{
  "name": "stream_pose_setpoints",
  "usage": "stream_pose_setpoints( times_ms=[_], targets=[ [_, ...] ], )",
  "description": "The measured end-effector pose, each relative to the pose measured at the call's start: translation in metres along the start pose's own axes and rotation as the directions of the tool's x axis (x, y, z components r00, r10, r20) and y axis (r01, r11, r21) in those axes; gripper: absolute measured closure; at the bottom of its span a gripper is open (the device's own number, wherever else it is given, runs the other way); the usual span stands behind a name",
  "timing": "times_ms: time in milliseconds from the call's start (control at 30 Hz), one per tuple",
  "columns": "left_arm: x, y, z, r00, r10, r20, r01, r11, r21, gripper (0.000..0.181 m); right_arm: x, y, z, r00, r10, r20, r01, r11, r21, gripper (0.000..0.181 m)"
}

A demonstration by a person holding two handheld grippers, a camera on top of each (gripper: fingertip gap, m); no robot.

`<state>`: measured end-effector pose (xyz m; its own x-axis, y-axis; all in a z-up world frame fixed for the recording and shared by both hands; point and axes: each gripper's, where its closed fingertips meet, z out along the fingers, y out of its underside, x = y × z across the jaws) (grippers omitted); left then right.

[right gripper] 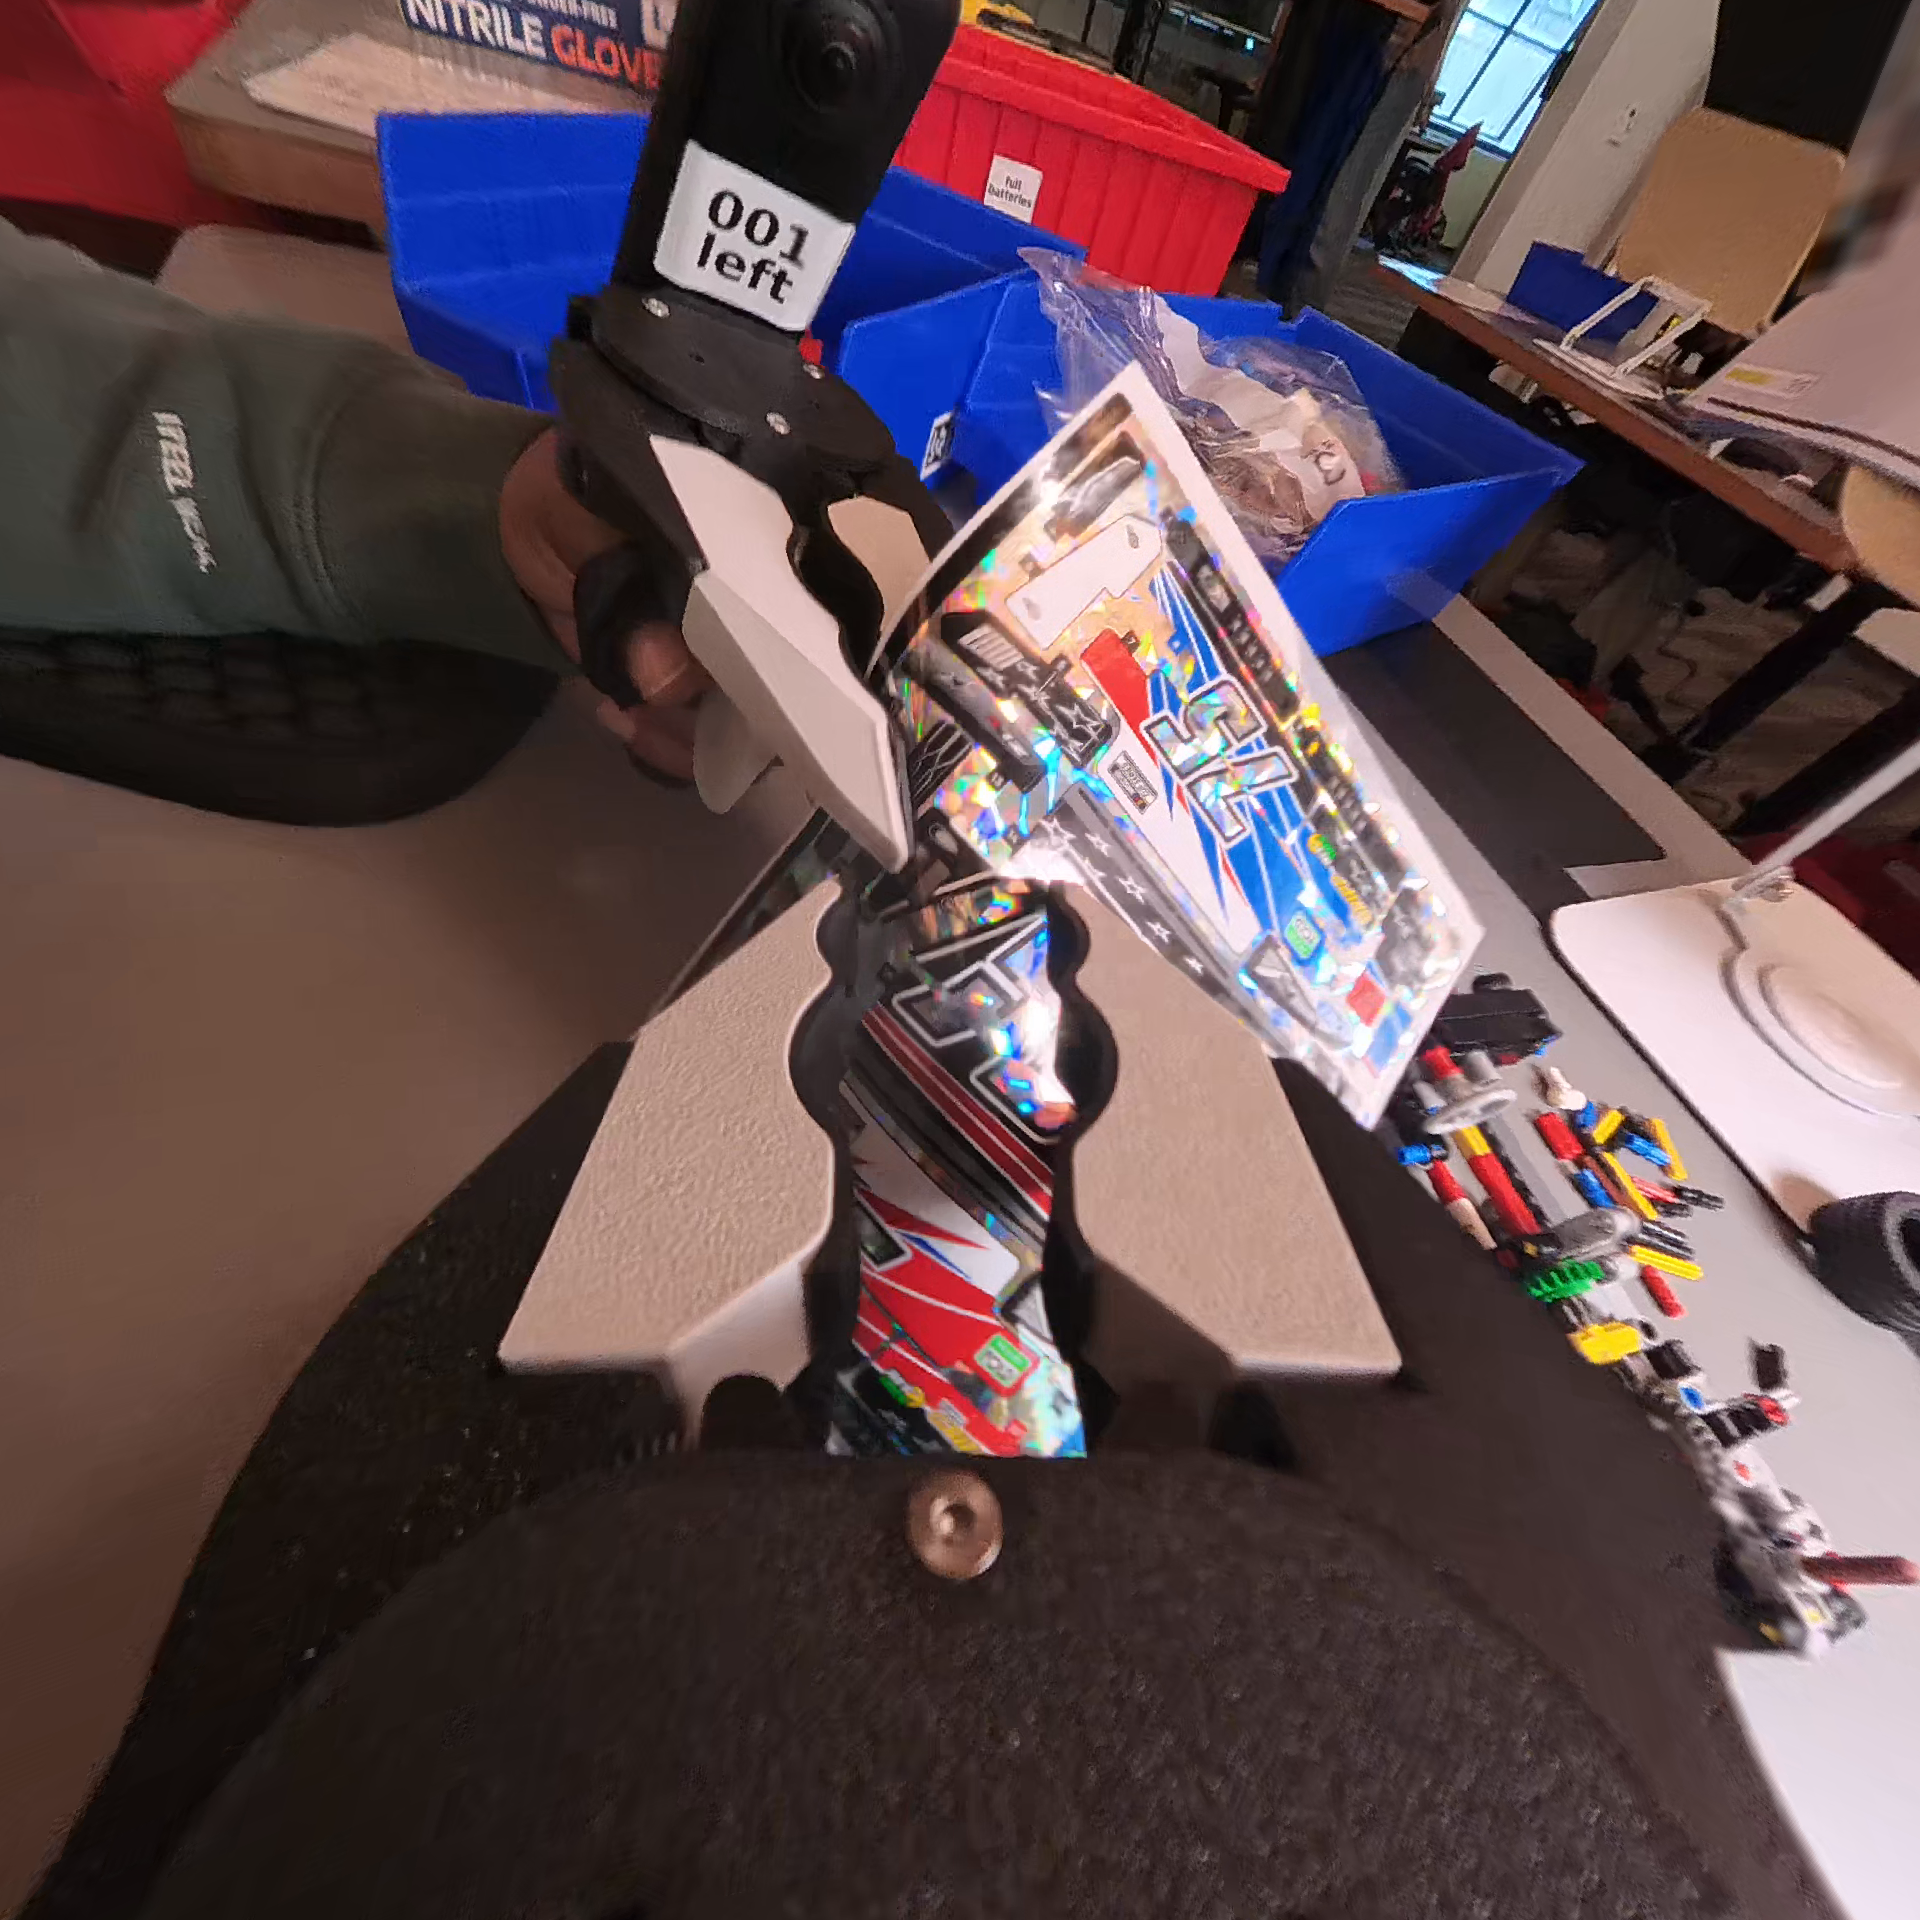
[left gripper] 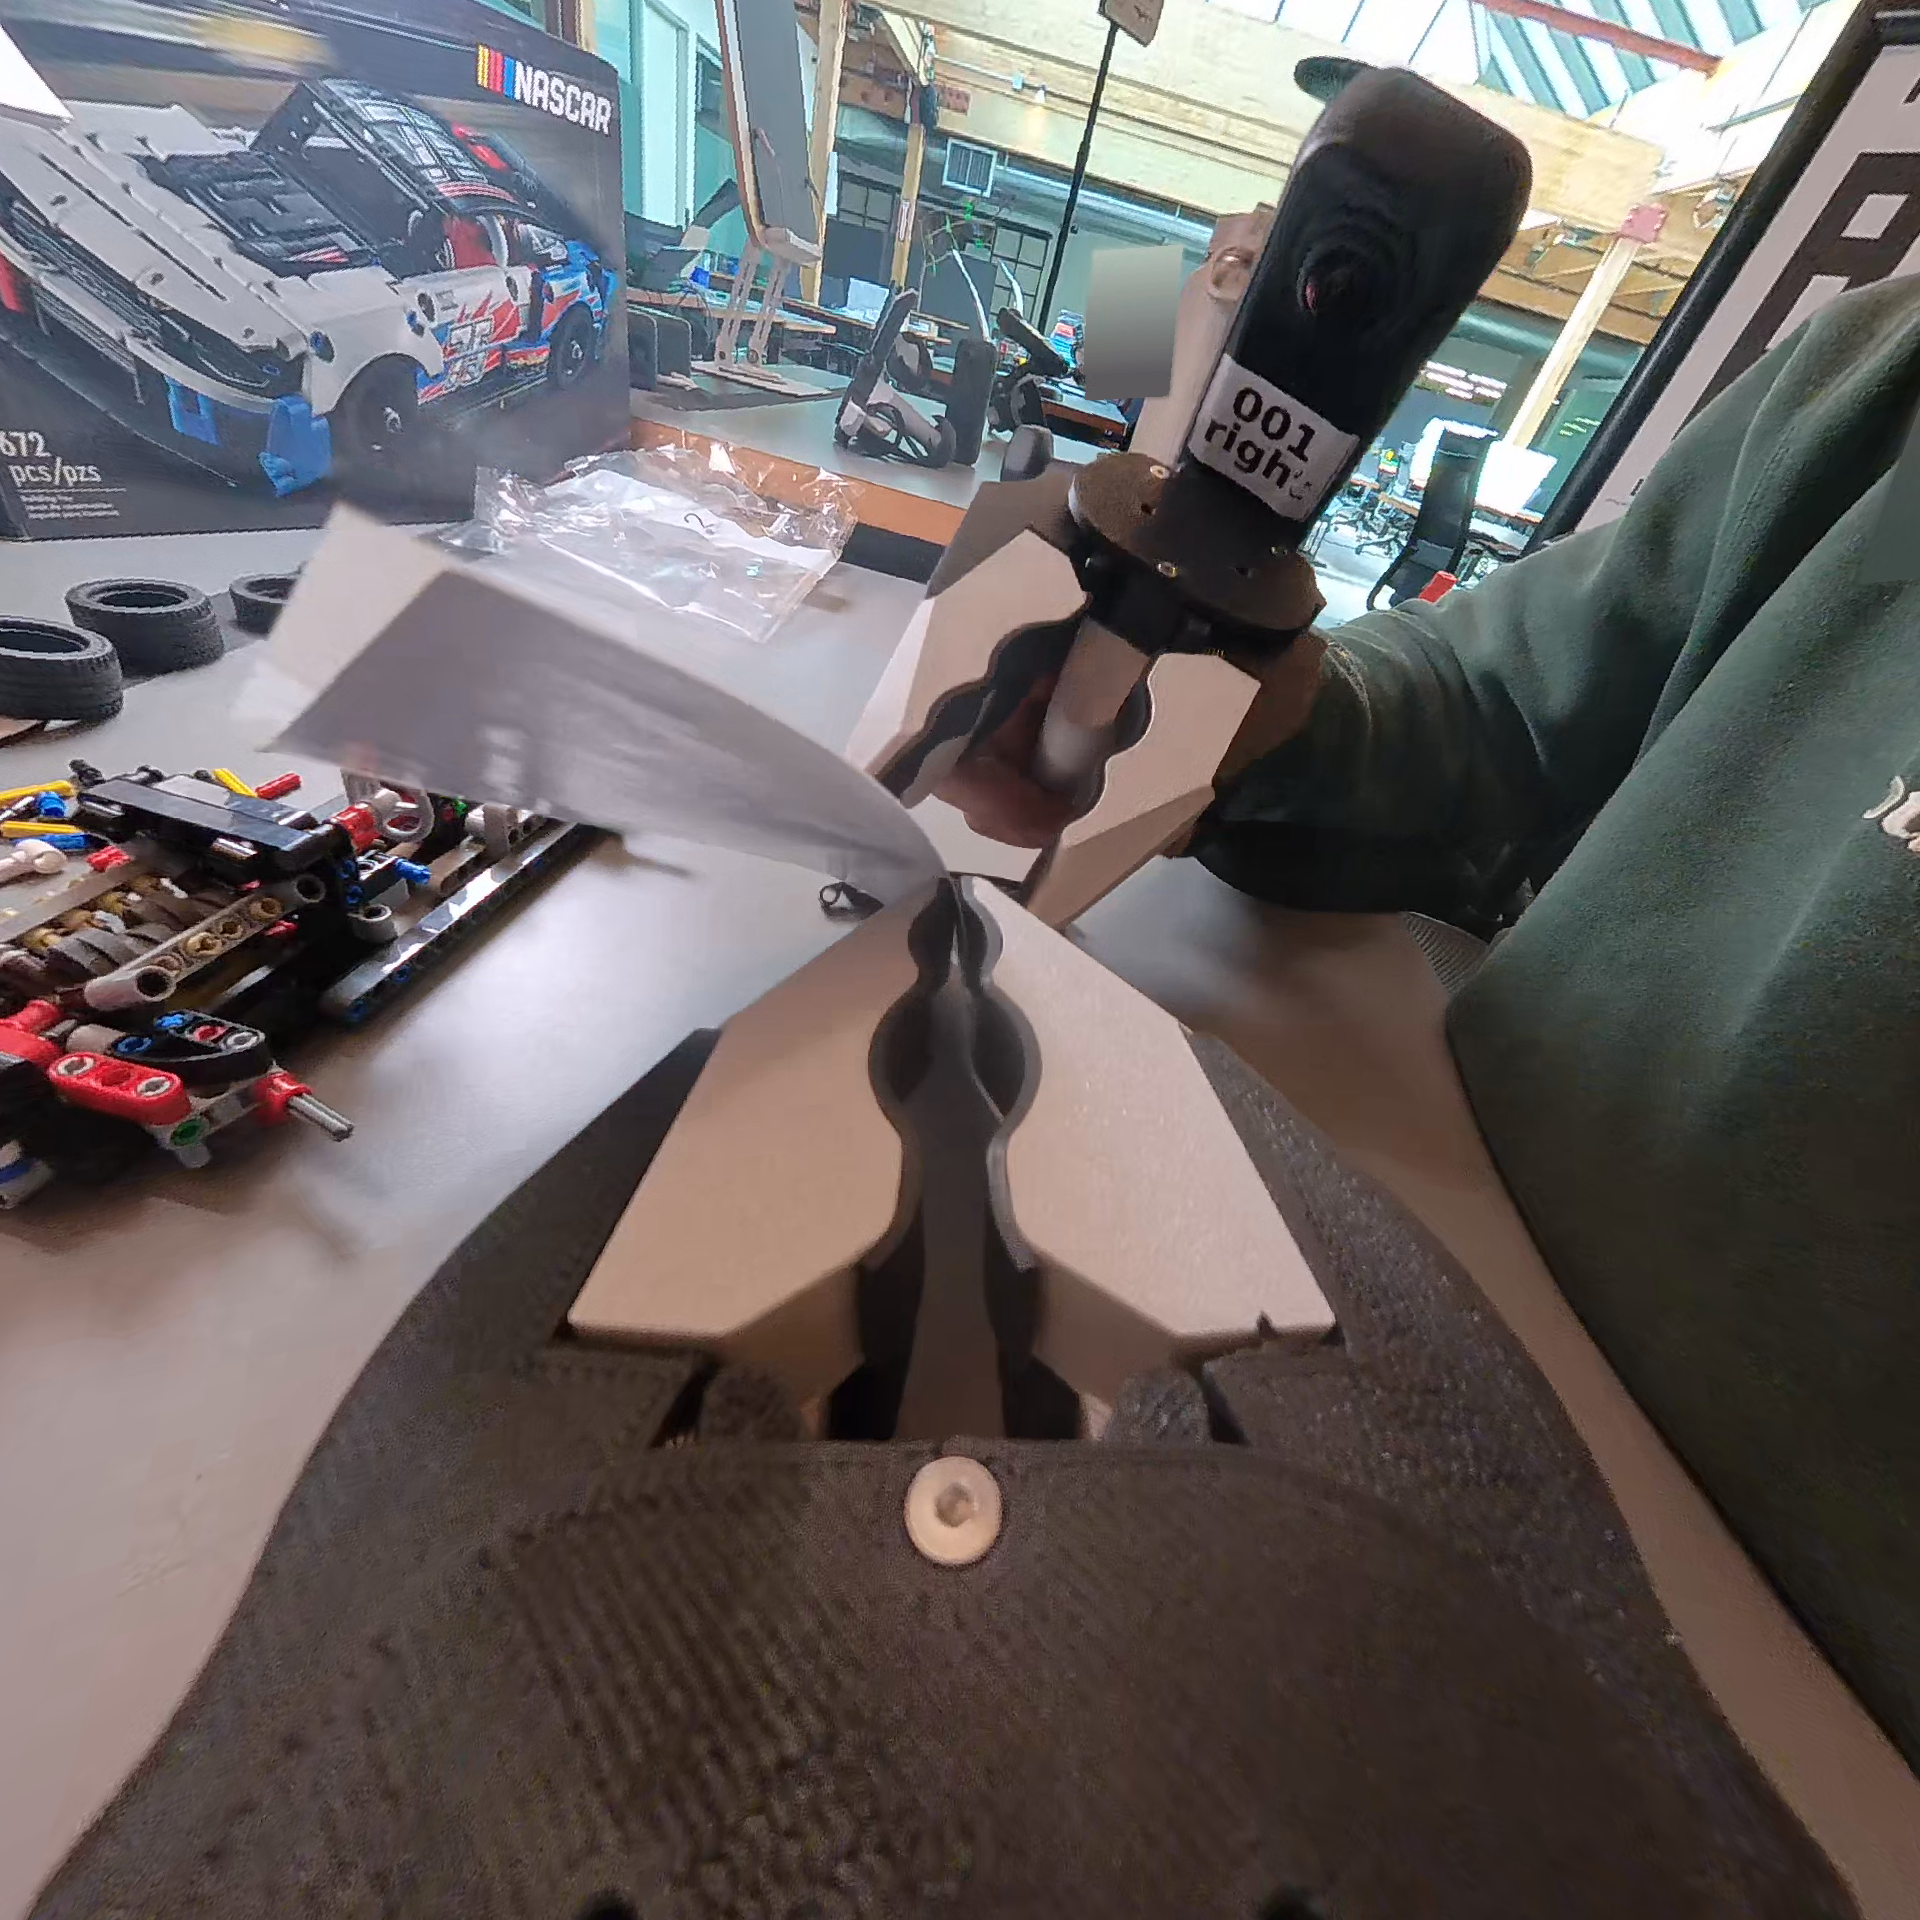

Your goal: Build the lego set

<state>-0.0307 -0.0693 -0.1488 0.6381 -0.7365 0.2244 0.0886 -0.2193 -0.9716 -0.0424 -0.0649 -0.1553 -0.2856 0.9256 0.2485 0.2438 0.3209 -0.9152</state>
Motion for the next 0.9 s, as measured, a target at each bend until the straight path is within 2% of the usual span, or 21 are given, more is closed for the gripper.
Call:
stream_pose_setpoints(
  times_ms=[367,467,567,700,767,833,900],
  targets=[
    [0.008,-0.003,-0.001,0.996,-0.063,-0.07,0.064,0.998,0.022,0.18,-0.006,0.004,0.001,0.989,-0.146,-0.036,0.144,0.989,-0.044,0.155],
    [0.012,-0.002,-0.003,0.992,-0.075,-0.101,0.076,0.997,0.009,0.17,-0.003,0.005,0.0,0.99,-0.137,-0.044,0.135,0.99,-0.04,0.164],
    [0.007,0.005,-0.004,0.996,-0.047,-0.07,0.044,0.998,-0.034,0.166,-0.001,0.003,-0.002,0.997,-0.08,-0.019,0.08,0.997,-0.012,0.165],
    [0.003,0.006,-0.002,0.999,-0.024,-0.031,0.022,0.999,-0.039,0.18,-0.004,0.002,-0.004,0.999,-0.019,0.028,0.018,1.0,0.006,0.165],
    [0.004,0.006,-0.001,0.999,-0.023,-0.03,0.022,0.999,-0.041,0.181,-0.004,0.003,-0.004,0.999,-0.023,0.029,0.023,1.0,-0.002,0.163],
    [0.003,0.003,0.0,0.999,-0.042,-0.025,0.041,0.999,-0.029,0.181,0.0,0.004,-0.005,0.999,-0.053,-0.002,0.053,0.999,-0.011,0.156],
    [0.0,0.0,-0.001,0.996,-0.085,-0.017,0.085,0.996,-0.016,0.181,0.013,-0.006,-0.01,0.988,-0.113,-0.105,0.116,0.993,0.026,0.153]
  ],
)
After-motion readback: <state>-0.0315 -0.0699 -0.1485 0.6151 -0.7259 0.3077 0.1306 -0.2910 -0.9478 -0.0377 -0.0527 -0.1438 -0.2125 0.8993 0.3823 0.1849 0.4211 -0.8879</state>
